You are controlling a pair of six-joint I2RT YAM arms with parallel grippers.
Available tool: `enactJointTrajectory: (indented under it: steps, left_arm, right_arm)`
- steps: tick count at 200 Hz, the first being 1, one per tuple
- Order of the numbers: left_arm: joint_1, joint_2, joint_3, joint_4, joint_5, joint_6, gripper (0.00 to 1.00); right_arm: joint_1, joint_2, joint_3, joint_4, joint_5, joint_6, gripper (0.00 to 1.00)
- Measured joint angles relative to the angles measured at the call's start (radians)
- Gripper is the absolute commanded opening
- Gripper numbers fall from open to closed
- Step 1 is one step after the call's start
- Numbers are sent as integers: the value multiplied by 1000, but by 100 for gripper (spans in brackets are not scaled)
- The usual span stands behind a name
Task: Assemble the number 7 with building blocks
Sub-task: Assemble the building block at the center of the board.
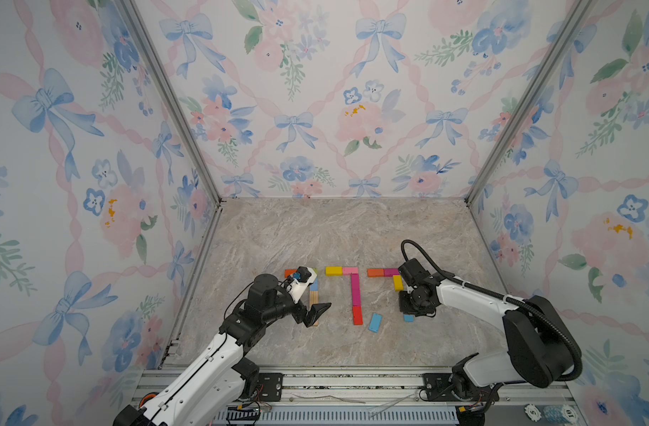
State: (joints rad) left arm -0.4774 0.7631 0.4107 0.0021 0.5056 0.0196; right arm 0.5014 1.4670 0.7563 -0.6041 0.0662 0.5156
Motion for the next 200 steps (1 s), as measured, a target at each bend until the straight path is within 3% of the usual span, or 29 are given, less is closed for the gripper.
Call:
enactJointTrajectory:
  steps: [77,138,200]
  left_arm:
    - [0,0,0,0,0,0,98]
    - [-2,0,0,0,-2,0,98]
    - [-9,0,0,0,-11,0,98]
  right_arm:
    - [25,26,18,19,30,-23,17]
    - [39,29,18,24,39,-37,11]
    - [39,27,14,41,19,-53,12]
